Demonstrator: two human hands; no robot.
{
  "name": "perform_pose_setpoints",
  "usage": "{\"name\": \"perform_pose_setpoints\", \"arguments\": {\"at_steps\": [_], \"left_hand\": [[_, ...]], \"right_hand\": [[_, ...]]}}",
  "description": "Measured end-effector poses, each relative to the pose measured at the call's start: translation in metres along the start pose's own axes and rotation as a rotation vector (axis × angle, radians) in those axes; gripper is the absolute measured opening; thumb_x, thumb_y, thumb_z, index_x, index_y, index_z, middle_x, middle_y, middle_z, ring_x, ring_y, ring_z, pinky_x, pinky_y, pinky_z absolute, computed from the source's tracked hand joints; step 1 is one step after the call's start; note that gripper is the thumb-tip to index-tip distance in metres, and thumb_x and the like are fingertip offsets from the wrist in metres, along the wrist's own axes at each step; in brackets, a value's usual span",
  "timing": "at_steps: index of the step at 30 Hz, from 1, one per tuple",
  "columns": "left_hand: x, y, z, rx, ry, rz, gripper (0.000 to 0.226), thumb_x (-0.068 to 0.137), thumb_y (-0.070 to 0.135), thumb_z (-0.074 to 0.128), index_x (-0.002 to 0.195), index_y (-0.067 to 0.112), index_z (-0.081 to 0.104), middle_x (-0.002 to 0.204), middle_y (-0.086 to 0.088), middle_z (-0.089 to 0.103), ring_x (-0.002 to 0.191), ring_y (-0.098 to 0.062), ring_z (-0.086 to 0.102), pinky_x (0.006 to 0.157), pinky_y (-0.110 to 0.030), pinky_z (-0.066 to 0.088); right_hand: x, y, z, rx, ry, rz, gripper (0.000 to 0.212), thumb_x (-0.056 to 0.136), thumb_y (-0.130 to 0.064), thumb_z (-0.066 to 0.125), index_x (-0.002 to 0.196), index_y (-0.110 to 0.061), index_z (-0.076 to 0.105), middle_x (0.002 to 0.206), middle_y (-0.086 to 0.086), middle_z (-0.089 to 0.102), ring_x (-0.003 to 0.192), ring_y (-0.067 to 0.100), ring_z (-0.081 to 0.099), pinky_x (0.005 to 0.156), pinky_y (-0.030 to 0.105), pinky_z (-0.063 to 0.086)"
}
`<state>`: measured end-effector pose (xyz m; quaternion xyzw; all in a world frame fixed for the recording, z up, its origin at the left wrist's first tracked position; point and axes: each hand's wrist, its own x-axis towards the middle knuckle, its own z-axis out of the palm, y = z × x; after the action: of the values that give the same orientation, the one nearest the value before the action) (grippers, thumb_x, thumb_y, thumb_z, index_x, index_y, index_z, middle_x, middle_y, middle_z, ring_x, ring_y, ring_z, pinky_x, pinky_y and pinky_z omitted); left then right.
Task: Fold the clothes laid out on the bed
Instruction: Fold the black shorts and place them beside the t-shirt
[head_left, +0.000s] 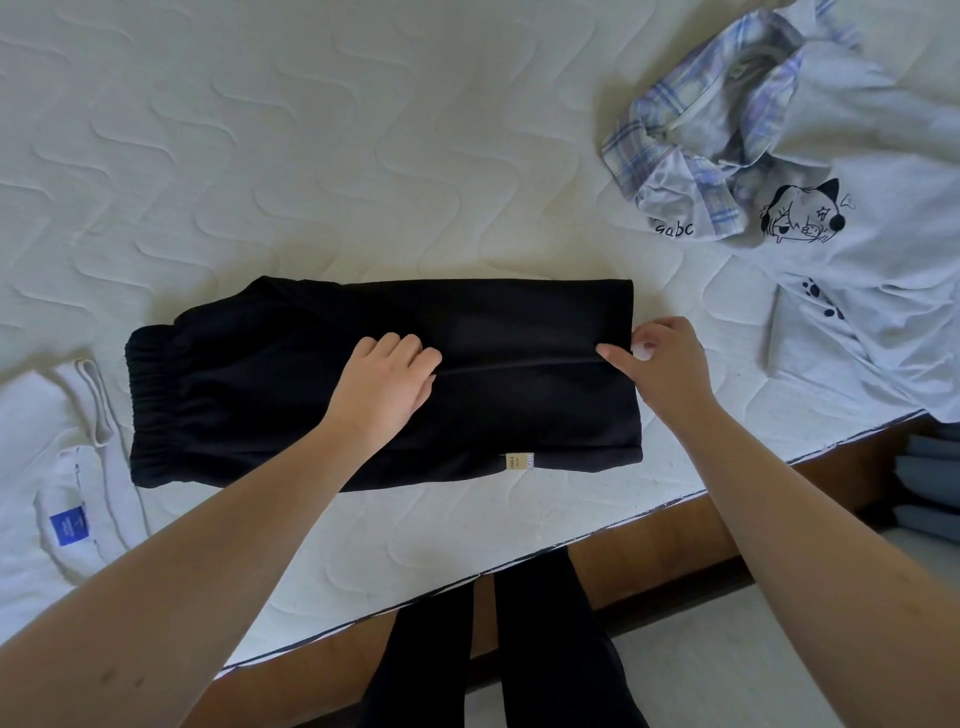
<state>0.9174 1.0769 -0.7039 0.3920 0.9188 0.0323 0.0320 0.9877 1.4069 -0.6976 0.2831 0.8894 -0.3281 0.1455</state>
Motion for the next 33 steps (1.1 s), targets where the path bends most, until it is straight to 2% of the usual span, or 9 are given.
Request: {"name": "perform_pose_setpoints", "arguments": {"at_steps": [3, 6, 11, 15, 19, 22, 26, 30, 33], "left_hand": [[0.002, 0.001, 0.002, 0.027, 0.061, 0.014, 0.026, 0.098, 0.035, 0.05, 0.096, 0.013, 0.064, 0.091, -0.007, 0.058, 0.079, -0.027, 0.055, 0.071, -0.04, 0.044], [0.008, 0.006, 0.005, 0.01, 0.116, 0.038, 0.024, 0.099, 0.034, 0.05, 0.107, 0.014, 0.062, 0.111, -0.009, 0.057, 0.099, -0.028, 0.057, 0.086, -0.042, 0.043], [0.022, 0.012, 0.014, 0.018, -0.117, -0.033, 0.057, 0.102, 0.048, 0.03, 0.153, 0.023, 0.025, 0.161, -0.008, 0.018, 0.147, -0.029, 0.022, 0.116, -0.056, 0.018], [0.019, 0.016, 0.029, 0.024, -0.213, -0.054, 0.068, 0.101, 0.056, 0.023, 0.157, 0.025, 0.004, 0.164, -0.009, 0.0, 0.15, -0.031, 0.007, 0.118, -0.059, 0.011], [0.023, 0.014, 0.028, 0.017, -0.225, -0.042, 0.069, 0.099, 0.059, 0.024, 0.157, 0.028, 0.001, 0.164, -0.011, -0.002, 0.15, -0.033, 0.006, 0.116, -0.062, 0.012], [0.02, 0.01, 0.02, 0.011, -0.216, 0.046, 0.064, 0.099, 0.059, 0.022, 0.156, 0.035, 0.005, 0.164, -0.012, -0.004, 0.15, -0.036, 0.005, 0.114, -0.066, 0.013], [0.002, 0.011, 0.014, 0.009, -0.245, 0.135, 0.061, 0.101, 0.055, 0.022, 0.156, 0.031, 0.012, 0.165, -0.008, 0.0, 0.151, -0.029, 0.003, 0.114, -0.065, 0.012], [-0.014, 0.017, 0.007, -0.081, -0.26, 0.086, 0.059, 0.102, 0.051, 0.024, 0.156, 0.026, 0.018, 0.164, -0.004, 0.01, 0.151, -0.025, 0.01, 0.117, -0.054, 0.019], [-0.022, 0.016, 0.0, -0.12, -0.259, 0.034, 0.058, 0.103, 0.046, 0.029, 0.156, 0.026, 0.018, 0.164, -0.005, 0.01, 0.151, -0.025, 0.011, 0.121, -0.047, 0.016]], "right_hand": [[-0.001, -0.002, 0.001, 0.127, 0.031, 0.071, 0.038, 0.078, -0.04, 0.079, 0.102, -0.02, 0.057, 0.105, 0.0, 0.059, 0.091, 0.017, 0.059, 0.076, 0.023, 0.04], [0.0, -0.009, 0.002, 0.223, 0.066, 0.166, 0.058, 0.079, -0.046, 0.077, 0.123, -0.019, 0.05, 0.103, -0.005, 0.06, 0.089, 0.014, 0.058, 0.067, 0.019, 0.038], [0.015, -0.02, 0.001, 0.102, -0.076, 0.266, 0.056, 0.082, -0.061, 0.064, 0.106, -0.011, 0.058, 0.088, -0.003, 0.062, 0.083, 0.02, 0.058, 0.061, 0.025, 0.038], [0.019, -0.027, -0.006, 0.04, -0.139, 0.217, 0.048, 0.089, -0.055, 0.059, 0.101, -0.008, 0.056, 0.089, 0.006, 0.061, 0.088, 0.026, 0.06, 0.061, 0.028, 0.039], [0.006, -0.038, -0.018, 0.224, -0.239, 0.16, 0.043, 0.091, -0.047, 0.062, 0.119, -0.017, 0.049, 0.103, 0.003, 0.065, 0.096, 0.023, 0.063, 0.082, 0.038, 0.054], [-0.005, -0.054, -0.031, 0.268, -0.269, 0.05, 0.039, 0.092, -0.044, 0.062, 0.125, -0.027, 0.052, 0.099, -0.01, 0.071, 0.093, 0.012, 0.067, 0.078, 0.03, 0.054], [-0.021, -0.081, -0.044, 0.1, -0.254, -0.154, 0.025, 0.091, -0.048, 0.059, 0.112, -0.038, 0.051, 0.089, -0.022, 0.069, 0.081, -0.008, 0.064, 0.068, 0.018, 0.048], [-0.039, -0.113, -0.044, 0.035, -0.267, -0.289, 0.022, 0.094, -0.046, 0.054, 0.113, -0.04, 0.044, 0.089, -0.019, 0.068, 0.075, 0.007, 0.067, 0.062, 0.024, 0.054], [-0.047, -0.14, -0.04, 0.054, -0.277, -0.298, 0.03, 0.096, -0.045, 0.052, 0.122, -0.034, 0.042, 0.091, -0.02, 0.064, 0.077, 0.001, 0.064, 0.063, 0.022, 0.05]]}}
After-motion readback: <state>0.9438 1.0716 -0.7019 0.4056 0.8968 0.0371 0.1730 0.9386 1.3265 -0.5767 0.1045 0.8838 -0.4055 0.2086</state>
